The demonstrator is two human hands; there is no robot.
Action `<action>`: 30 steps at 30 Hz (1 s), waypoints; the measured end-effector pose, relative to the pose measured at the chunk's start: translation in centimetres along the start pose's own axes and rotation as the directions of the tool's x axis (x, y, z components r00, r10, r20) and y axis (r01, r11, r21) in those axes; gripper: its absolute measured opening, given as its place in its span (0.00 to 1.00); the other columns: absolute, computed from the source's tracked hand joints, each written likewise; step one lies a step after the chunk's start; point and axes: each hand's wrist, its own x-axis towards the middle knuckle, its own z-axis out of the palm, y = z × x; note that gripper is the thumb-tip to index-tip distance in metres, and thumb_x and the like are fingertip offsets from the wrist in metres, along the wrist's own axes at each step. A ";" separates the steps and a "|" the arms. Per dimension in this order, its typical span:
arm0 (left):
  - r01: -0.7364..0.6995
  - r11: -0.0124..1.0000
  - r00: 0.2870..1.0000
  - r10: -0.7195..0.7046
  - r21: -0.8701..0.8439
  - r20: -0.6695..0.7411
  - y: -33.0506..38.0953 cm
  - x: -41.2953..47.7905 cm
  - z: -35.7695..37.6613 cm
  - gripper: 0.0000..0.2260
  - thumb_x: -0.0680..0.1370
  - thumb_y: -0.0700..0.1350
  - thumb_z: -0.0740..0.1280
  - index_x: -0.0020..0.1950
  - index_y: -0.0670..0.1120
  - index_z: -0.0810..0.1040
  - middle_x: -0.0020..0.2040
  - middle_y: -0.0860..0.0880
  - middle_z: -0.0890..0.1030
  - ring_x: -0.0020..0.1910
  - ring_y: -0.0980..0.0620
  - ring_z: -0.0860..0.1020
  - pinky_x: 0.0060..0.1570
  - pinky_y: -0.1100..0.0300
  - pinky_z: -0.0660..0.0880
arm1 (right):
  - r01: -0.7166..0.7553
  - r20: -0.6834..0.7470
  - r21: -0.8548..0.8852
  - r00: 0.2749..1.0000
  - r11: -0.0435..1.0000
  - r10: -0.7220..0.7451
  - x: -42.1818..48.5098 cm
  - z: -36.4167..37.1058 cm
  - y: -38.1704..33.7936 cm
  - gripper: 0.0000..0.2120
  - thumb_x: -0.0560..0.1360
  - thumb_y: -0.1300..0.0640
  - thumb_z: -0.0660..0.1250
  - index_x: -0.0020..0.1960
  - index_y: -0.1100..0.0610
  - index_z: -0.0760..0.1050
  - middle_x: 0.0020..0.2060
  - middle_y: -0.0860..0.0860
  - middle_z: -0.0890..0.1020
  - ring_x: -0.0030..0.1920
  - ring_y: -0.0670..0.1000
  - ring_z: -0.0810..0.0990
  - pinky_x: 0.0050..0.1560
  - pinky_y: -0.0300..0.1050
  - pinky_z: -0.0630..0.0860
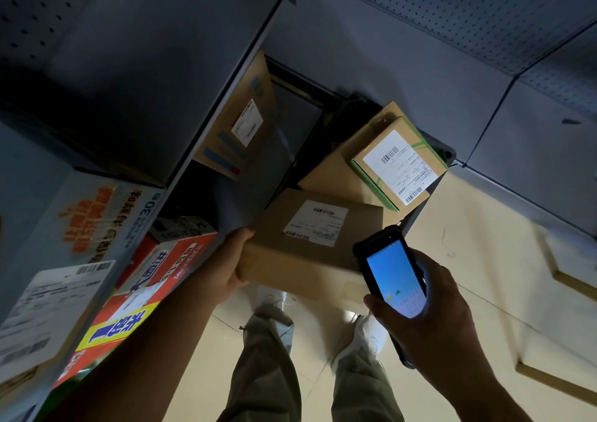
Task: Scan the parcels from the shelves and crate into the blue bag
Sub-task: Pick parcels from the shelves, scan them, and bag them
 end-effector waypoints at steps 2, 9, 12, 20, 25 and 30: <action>0.068 0.992 0.992 -0.079 0.105 0.095 0.0 -0.6 -0.7 0.19 0.77 0.55 0.70 0.65 0.48 0.78 0.57 0.42 0.86 0.61 0.41 0.82 0.65 0.41 0.75 | 0.009 0.002 -0.003 1.000 1.000 -0.009 0.0 -0.4 -0.1 0.40 0.63 0.47 0.81 0.70 0.50 0.66 0.57 0.42 0.71 0.54 0.43 0.69 0.53 0.31 0.62; -0.057 0.909 0.968 -0.050 0.412 0.245 -0.7 -3.7 -2.2 0.42 0.63 0.63 0.80 0.72 0.62 0.65 0.62 0.50 0.80 0.59 0.44 0.82 0.57 0.48 0.81 | -0.039 0.085 -0.061 0.995 0.997 0.044 0.7 -1.1 -0.1 0.34 0.66 0.47 0.79 0.67 0.50 0.68 0.52 0.44 0.73 0.49 0.44 0.72 0.47 0.30 0.66; -0.269 0.830 0.959 0.186 0.488 0.213 -1.7 -5.0 -2.2 0.39 0.73 0.47 0.79 0.74 0.64 0.59 0.60 0.52 0.80 0.52 0.59 0.83 0.46 0.64 0.81 | -0.084 0.138 -0.104 0.985 0.991 0.098 0.7 -0.8 0.1 0.33 0.67 0.44 0.77 0.67 0.50 0.67 0.50 0.43 0.70 0.46 0.44 0.71 0.44 0.34 0.65; -0.473 0.746 0.879 0.434 0.468 0.196 -4.1 -5.2 -1.7 0.53 0.64 0.50 0.82 0.79 0.63 0.53 0.61 0.65 0.78 0.61 0.58 0.80 0.58 0.55 0.80 | -0.023 0.204 -0.189 0.977 0.982 0.062 -0.6 -0.4 -0.1 0.37 0.65 0.36 0.73 0.68 0.46 0.63 0.52 0.41 0.69 0.49 0.43 0.72 0.46 0.35 0.71; -0.537 0.680 0.834 0.516 0.499 0.196 -4.7 -4.4 -1.6 0.56 0.63 0.62 0.81 0.81 0.64 0.49 0.70 0.52 0.75 0.68 0.52 0.76 0.64 0.48 0.78 | -0.019 0.204 -0.205 0.977 0.979 0.062 -1.0 0.1 -0.3 0.37 0.66 0.36 0.73 0.68 0.46 0.63 0.51 0.41 0.69 0.48 0.43 0.72 0.43 0.33 0.69; -0.543 0.677 0.830 0.522 0.497 0.196 -5.4 -4.5 -1.5 0.45 0.69 0.49 0.80 0.75 0.71 0.54 0.62 0.60 0.78 0.61 0.59 0.79 0.60 0.57 0.79 | 0.017 0.212 -0.226 0.977 0.974 0.032 -0.9 0.5 -2.5 0.39 0.67 0.37 0.74 0.71 0.48 0.61 0.52 0.43 0.67 0.49 0.43 0.71 0.45 0.35 0.67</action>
